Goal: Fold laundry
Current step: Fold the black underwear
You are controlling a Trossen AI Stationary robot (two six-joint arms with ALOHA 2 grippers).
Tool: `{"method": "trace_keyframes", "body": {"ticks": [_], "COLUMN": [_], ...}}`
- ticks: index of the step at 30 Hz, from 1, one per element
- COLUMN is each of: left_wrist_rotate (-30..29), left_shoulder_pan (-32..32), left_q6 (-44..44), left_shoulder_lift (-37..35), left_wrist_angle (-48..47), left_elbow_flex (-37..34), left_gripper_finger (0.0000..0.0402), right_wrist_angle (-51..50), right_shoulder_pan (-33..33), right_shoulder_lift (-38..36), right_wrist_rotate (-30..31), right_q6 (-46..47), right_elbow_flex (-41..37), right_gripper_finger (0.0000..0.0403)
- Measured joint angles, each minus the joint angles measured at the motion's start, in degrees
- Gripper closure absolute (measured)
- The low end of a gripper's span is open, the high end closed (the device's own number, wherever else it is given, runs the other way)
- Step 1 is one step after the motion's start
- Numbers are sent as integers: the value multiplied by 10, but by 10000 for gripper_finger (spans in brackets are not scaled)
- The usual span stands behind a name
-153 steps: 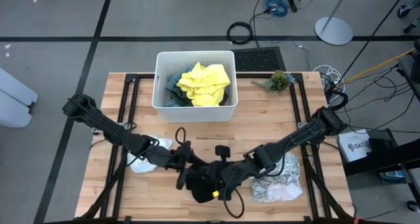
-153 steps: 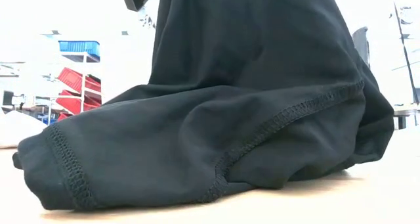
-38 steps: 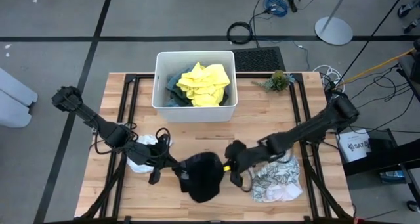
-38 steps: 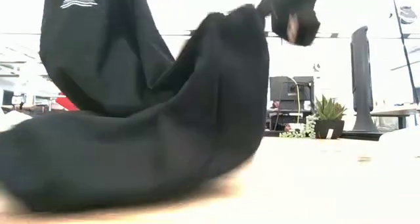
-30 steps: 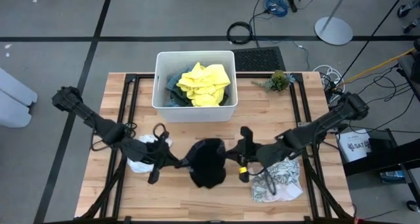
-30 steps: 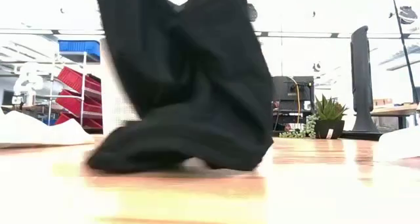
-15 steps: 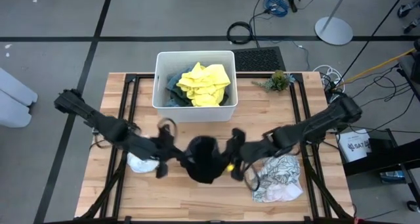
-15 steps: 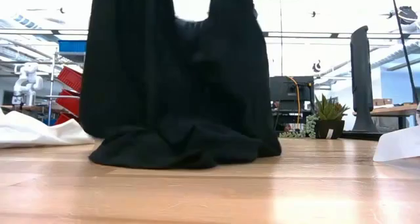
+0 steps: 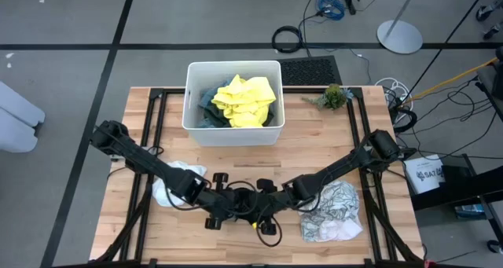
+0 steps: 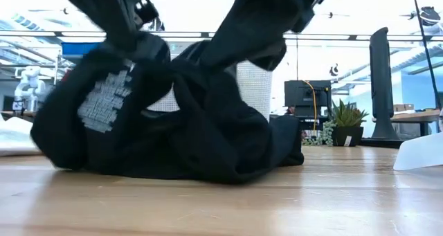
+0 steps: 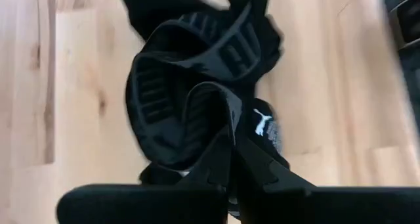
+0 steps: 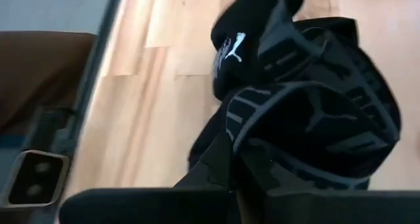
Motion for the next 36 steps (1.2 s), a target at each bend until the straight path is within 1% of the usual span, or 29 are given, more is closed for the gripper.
{"method": "trace_keyframes", "body": {"ticks": [5,10,14,22,26,30,33,36], "left_wrist_rotate": [18,17,17,7,8,7,6,5], "left_shoulder_pan": [-1,1,-1,0,0,-1,-1,0], "left_q6": [44,46,47,64,78,78,78,86], "left_shoulder_lift": [5,-2,-1,-1,-11,-32,-34,-32], "left_wrist_angle": [9,27,37,54,64,71,97,101], "left_elbow_flex": [0,0,0,0,0,0,0,0], "left_gripper_finger": [394,394,394,394,394,394,394,394], "right_wrist_angle": [60,124,132,133,133,134,154,185], "right_shoulder_pan": [0,0,-1,-1,-1,-1,-1,-1], "right_shoulder_lift": [6,6,6,6,6,6,6,6], "right_wrist_rotate": [44,61,60,61,61,62,61,62], "right_q6": [-28,-22,-21,-23,-26,-38,-39,-48], "right_elbow_flex": [0,0,0,0,0,0,0,0], "right_gripper_finger": [402,385,356,261,222,202,198,199]}}
